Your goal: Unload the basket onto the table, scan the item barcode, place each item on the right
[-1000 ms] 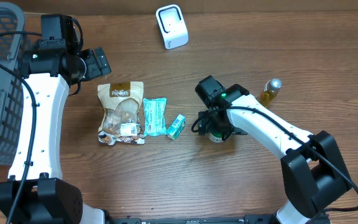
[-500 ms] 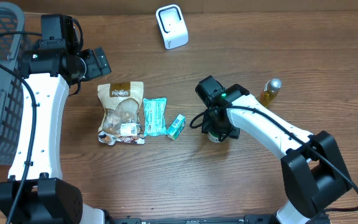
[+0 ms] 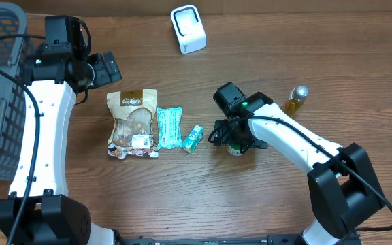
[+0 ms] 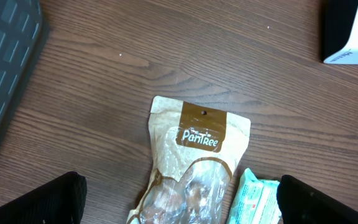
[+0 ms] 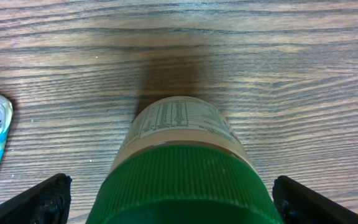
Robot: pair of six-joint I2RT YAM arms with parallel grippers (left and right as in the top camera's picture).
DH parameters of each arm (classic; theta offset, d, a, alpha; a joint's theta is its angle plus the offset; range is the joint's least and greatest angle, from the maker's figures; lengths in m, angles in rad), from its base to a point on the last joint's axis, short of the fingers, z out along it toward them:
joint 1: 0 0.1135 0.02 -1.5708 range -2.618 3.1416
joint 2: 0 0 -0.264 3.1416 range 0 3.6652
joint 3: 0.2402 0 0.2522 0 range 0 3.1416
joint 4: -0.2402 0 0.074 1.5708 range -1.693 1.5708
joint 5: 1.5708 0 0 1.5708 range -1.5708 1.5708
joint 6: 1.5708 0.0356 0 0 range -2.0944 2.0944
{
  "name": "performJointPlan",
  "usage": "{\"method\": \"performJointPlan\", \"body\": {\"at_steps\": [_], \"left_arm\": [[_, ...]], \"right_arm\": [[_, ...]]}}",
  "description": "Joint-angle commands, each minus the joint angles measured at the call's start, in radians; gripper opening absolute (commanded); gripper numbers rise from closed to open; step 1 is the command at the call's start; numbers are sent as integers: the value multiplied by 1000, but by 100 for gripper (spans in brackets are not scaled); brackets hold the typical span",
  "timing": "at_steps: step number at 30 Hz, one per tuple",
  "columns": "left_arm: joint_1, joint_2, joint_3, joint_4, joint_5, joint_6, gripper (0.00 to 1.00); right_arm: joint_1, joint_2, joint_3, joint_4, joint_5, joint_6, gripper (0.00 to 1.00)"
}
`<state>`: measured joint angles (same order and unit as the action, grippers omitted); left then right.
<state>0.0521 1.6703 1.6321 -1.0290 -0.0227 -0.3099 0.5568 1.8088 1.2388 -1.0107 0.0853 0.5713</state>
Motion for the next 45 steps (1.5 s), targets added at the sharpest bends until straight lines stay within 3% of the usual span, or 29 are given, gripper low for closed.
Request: {"method": "performJointPlan", "body": {"at_steps": [1,17,37,45], "left_arm": [[-7,-2,8,0,-7,8,100],[-7,-2,8,0,-6,8,100],[-7,-2,8,0,-6,8,100],[-7,-2,8,0,-7,8,99]], "right_arm": [[-3,2,-9,6,3,12,100],[-3,2,-55,79,51,8,90],[-3,2,-122,158,49,31,90],[-3,2,-121,158,48,31,79]]}}
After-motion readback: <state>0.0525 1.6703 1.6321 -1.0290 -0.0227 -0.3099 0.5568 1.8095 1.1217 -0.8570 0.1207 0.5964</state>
